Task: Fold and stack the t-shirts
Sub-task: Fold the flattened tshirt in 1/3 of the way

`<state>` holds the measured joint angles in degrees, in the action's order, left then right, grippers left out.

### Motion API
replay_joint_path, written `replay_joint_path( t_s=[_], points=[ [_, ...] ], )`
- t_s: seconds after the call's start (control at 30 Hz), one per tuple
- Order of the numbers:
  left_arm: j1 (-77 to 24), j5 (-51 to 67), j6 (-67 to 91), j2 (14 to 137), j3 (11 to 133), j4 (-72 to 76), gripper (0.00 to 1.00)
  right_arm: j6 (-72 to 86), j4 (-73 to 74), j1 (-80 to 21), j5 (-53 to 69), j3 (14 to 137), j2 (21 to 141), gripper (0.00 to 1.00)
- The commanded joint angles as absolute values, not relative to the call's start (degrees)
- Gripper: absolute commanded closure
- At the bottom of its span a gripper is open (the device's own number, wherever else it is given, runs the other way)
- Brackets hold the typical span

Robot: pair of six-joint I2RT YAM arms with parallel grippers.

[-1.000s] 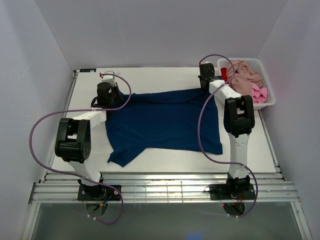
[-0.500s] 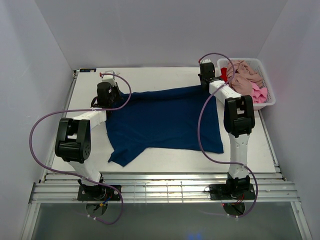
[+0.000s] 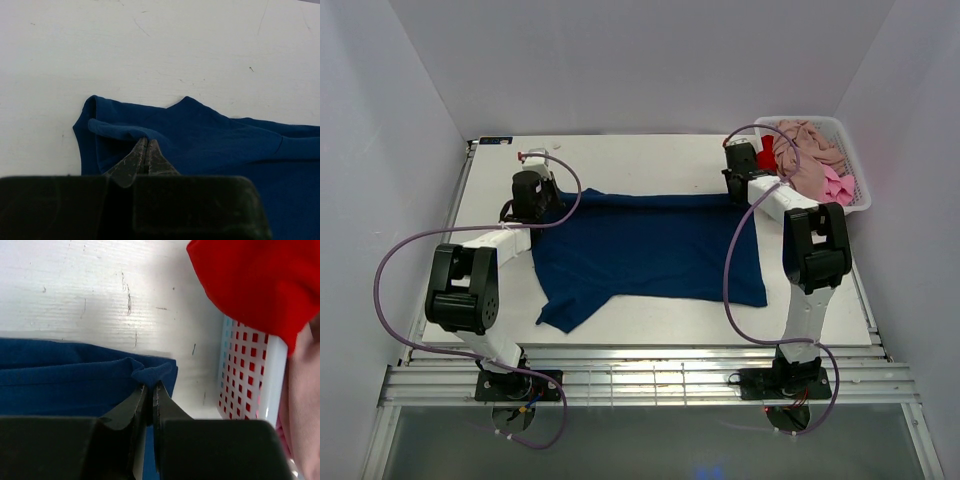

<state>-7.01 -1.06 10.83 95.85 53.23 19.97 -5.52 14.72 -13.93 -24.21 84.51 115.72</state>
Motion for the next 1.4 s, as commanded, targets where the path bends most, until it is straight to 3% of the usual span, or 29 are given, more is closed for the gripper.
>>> replay_joint_path(
  t_s=[0.0,0.37,0.47,0.5,0.53,0.57,0.6,0.67,0.73,0.87,0.97,1.0,1.03,1.1,1.37],
  points=[
    [-7.03,-0.97,10.81,92.02,51.95,18.99,1.0,-3.87,16.26,-13.97,-25.14,82.53,111.45,0.92],
    [-7.56,-2.54,9.41,93.07,52.82,12.5,1.0,-2.38,22.05,-15.03,-24.43,79.28,112.06,0.91],
    [-9.05,-8.42,8.7,94.13,55.36,7.76,0.96,-1.76,22.15,-15.55,-25.57,77.61,111.36,0.84],
    [-10.1,-10.87,8.44,94.39,55.98,6.95,0.94,-1.58,22.32,-15.64,-25.84,77.35,111.01,0.77],
    [-10.72,-13.07,8.18,94.48,56.51,5.81,0.9,-1.41,22.32,-15.64,-26.01,76.73,110.66,0.73],
    [-11.33,-17.1,8.35,94.31,57.56,3.54,0.75,-1.06,22.41,-15.73,-26.19,76.47,109.7,0.69],
    [-11.77,-18.53,8.78,93.96,58.0,2.38,0.66,-0.79,22.93,-15.82,-26.89,76.38,109.17,0.6],
    [-12.92,-20.38,10.8,91.69,58.1,0.27,0.48,-0.53,23.2,-16.0,-27.77,75.68,106.89,0.53],
    [-14.06,-20.65,12.21,89.4,56.96,-0.26,0.45,-0.44,23.12,-16.0,-28.04,75.24,105.21,0.46],
    [-15.82,-20.48,15.11,84.12,54.5,-1.76,0.43,-0.7,21.36,-16.08,-28.21,74.62,101.43,0.42],
    [-16.35,-19.16,15.03,85.25,54.23,1.82,0.55,-0.97,18.65,-16.08,-27.34,74.71,101.16,0.5],
    [-16.35,-19.07,15.03,87.86,54.84,1.85,0.69,-0.88,17.85,-16.08,-25.68,74.97,101.42,0.69],
    [-16.35,-19.33,15.03,89.54,56.67,1.85,0.8,-0.62,17.15,-16.08,-25.14,75.14,101.86,0.8],
    [-16.35,-19.25,15.38,94.28,58.61,1.76,0.97,-0.44,16.08,-16.0,-23.83,76.54,103.62,0.92],
    [-16.44,-16.96,14.16,101.6,63.89,3.69,1.0,-1.05,15.65,-16.0,-24.34,79.01,109.68,0.92]
  ],
)
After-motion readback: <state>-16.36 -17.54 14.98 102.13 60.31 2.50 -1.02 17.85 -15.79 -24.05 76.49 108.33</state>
